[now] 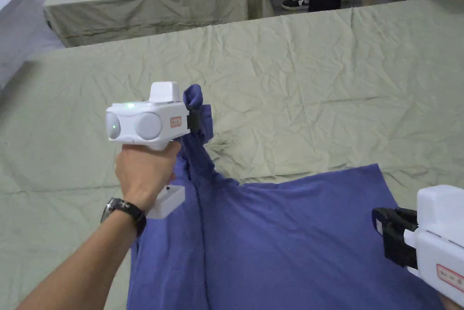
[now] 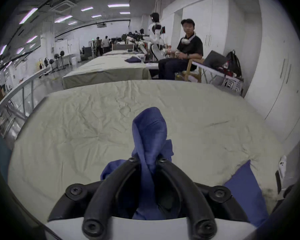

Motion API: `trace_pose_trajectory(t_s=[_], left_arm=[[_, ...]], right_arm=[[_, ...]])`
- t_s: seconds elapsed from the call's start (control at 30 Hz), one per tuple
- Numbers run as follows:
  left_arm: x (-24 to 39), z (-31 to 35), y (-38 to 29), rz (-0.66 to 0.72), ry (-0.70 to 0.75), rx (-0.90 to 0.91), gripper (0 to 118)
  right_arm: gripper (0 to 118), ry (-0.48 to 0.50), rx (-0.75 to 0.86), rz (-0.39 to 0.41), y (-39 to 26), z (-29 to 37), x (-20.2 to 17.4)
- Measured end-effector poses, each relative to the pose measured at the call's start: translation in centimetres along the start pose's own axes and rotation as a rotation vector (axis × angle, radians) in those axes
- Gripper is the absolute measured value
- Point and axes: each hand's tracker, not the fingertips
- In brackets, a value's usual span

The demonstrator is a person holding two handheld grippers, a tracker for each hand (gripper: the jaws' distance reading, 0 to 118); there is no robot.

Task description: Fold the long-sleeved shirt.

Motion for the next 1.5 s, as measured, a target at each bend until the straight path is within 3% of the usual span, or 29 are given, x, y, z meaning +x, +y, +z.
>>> trace_pose_trajectory(t_s=[0.2,0.3,0.6,0.83,0.93,1.0,1.13,1.23,1.27,1.37,1.5], left_arm=[[-0.2,7.3,-7.0,0.088,0.016,0.053,12],[-0.7,9.6,-11.2,0.222,0.029,0.062,12],[-1.8,9.5,-20.5,0.355,0.053,-0.047,12],[-1.3,10.5,-21.8,0.298,0.045,-0.08,18],[-0.6,12.0,-22.2,0.26,0.016,-0.104,31],[0.0,13.5,-22.5,0.164,0.013,-0.103,44],[1.2,17.6,-22.0,0.071,0.037,-0.051,55],[1.9,20.7,-21.1,0.053,0.051,-0.011,56],[2.0,21.9,-20.7,0.06,0.046,-0.006,55],[2.2,24.5,-19.8,0.096,0.028,0.023,39],[3.2,27.2,-19.7,0.076,0.079,0.03,2]], right_arm=[[1,0.031,0.037,-0.001,-1.6,3.9,-1.3],[1,0.039,0.047,-0.004,-2.5,5.0,-1.7],[1,0.053,0.034,-0.018,-4.1,5.5,-2.1],[1,0.057,0.025,-0.022,-4.4,5.4,-2.3],[1,0.056,0.018,-0.016,-4.5,5.3,-2.4],[1,0.056,0.016,-0.013,-4.5,5.3,-2.5],[1,0.054,0.02,-0.006,-4.5,5.5,-2.7],[1,0.056,0.027,0.004,-4.5,5.8,-2.9],[1,0.057,0.03,0.005,-4.5,6.0,-3.0],[1,0.06,0.044,0.007,-4.4,6.6,-3.1],[1,0.054,0.063,0.009,-4.4,7.4,-3.2]])
